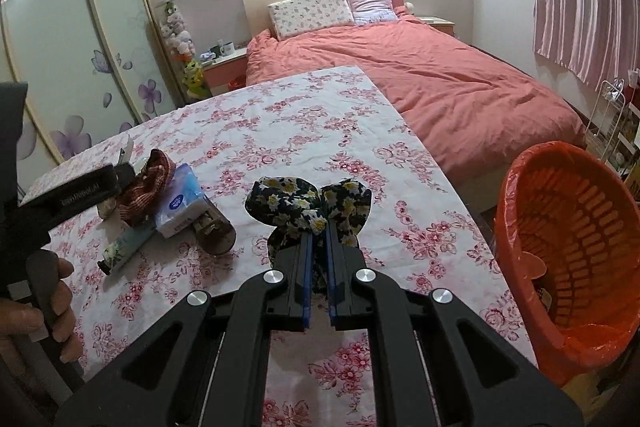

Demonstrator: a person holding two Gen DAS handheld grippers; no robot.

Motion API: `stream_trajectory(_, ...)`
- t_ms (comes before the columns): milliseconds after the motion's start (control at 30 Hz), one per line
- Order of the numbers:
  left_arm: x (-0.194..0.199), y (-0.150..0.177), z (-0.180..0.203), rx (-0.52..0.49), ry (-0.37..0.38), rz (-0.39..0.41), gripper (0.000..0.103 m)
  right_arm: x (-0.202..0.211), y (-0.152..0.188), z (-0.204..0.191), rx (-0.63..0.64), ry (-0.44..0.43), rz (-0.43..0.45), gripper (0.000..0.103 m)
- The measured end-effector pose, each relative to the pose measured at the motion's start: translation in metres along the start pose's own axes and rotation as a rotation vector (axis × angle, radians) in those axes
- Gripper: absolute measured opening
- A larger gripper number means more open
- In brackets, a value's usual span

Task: Collect trash
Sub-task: 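Grasp the floral cloth with the right tool while the left tool grasps the snack bag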

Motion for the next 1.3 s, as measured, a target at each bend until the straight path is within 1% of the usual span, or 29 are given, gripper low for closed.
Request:
stream_trajectory(200,-0.001,0.008,-0.045,0.071,-0.048,-0.036,0.098,-0.001,0.002,-0.001,-0.002,-0.008,-0.011,0.006)
stream_trajectory(300,0.003,0.014,-0.071,0.099,-0.066,-0.039,0.098,-0.001,0.004,-0.006,0.007,-0.013,-0.013,0.006)
stream_trajectory(433,0.009,0.026,-0.105,0.088,-0.122,-0.041,0.098,-0.002,0.007,-0.009,0.016,-0.003,-0.018,0.006)
stream_trajectory(533,0.012,0.032,-0.125,0.091,-0.144,-0.049,0.098,-0.006,0.008,-0.008,0.016,0.007,-0.026,0.006)
stream_trajectory(567,0.015,0.033,-0.13,0.097,-0.137,-0.045,0.098,-0.008,0.008,-0.008,0.014,0.008,-0.029,0.006)
stream_trajectory(667,0.023,0.032,-0.137,0.129,-0.078,-0.012,0.098,-0.013,0.008,-0.007,0.01,0.007,-0.042,0.007)
stream_trajectory(733,0.022,0.026,-0.132,0.14,-0.044,-0.001,0.099,-0.016,0.009,-0.008,0.009,-0.001,-0.052,0.007)
stream_trajectory(800,0.014,0.019,-0.123,0.141,-0.032,-0.012,0.099,-0.017,0.009,-0.008,0.012,-0.004,-0.058,0.008)
stream_trajectory(867,0.002,0.012,-0.115,0.148,-0.025,-0.032,0.099,-0.018,0.01,-0.009,0.017,-0.002,-0.06,0.021)
stream_trajectory(900,-0.006,0.009,-0.11,0.155,-0.029,-0.047,0.099,-0.019,0.009,-0.01,0.019,-0.005,-0.062,0.025)
stream_trajectory(967,-0.02,0.004,-0.103,0.164,-0.032,-0.073,0.099,-0.02,0.009,-0.01,0.022,-0.004,-0.065,0.038)
stream_trajectory(1033,-0.033,0.001,-0.096,0.156,-0.059,-0.09,0.099,-0.022,0.009,-0.01,0.021,-0.001,-0.07,0.046)
stream_trajectory(1100,-0.045,-0.001,-0.093,0.146,-0.087,-0.109,0.099,-0.023,0.008,-0.009,0.014,-0.006,-0.074,0.05)
stream_trajectory(1167,-0.052,-0.001,-0.093,0.153,-0.097,-0.119,0.098,-0.026,0.007,-0.008,0.005,-0.009,-0.084,0.056)
stream_trajectory(1233,-0.056,0.0,-0.094,0.167,-0.087,-0.132,0.092,-0.03,0.007,-0.008,0.005,-0.005,-0.098,0.058)
stream_trajectory(1267,-0.058,0.0,-0.094,0.17,-0.08,-0.135,0.083,-0.033,0.008,-0.008,0.008,0.002,-0.104,0.058)
stream_trajectory(1300,-0.059,0.001,-0.092,0.164,-0.076,-0.131,0.081,-0.036,0.008,-0.009,0.011,0.013,-0.112,0.058)
Point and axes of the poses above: each gripper's, at about its wrist camera, not at the fingertips, and x roughly against the way its jaws point, z to its right, y to its underside, the point moved 1 cm from there along -x, roughly the way its jaws point, and after that the axes turned 5 degrees about z, right-handed, at the moved point
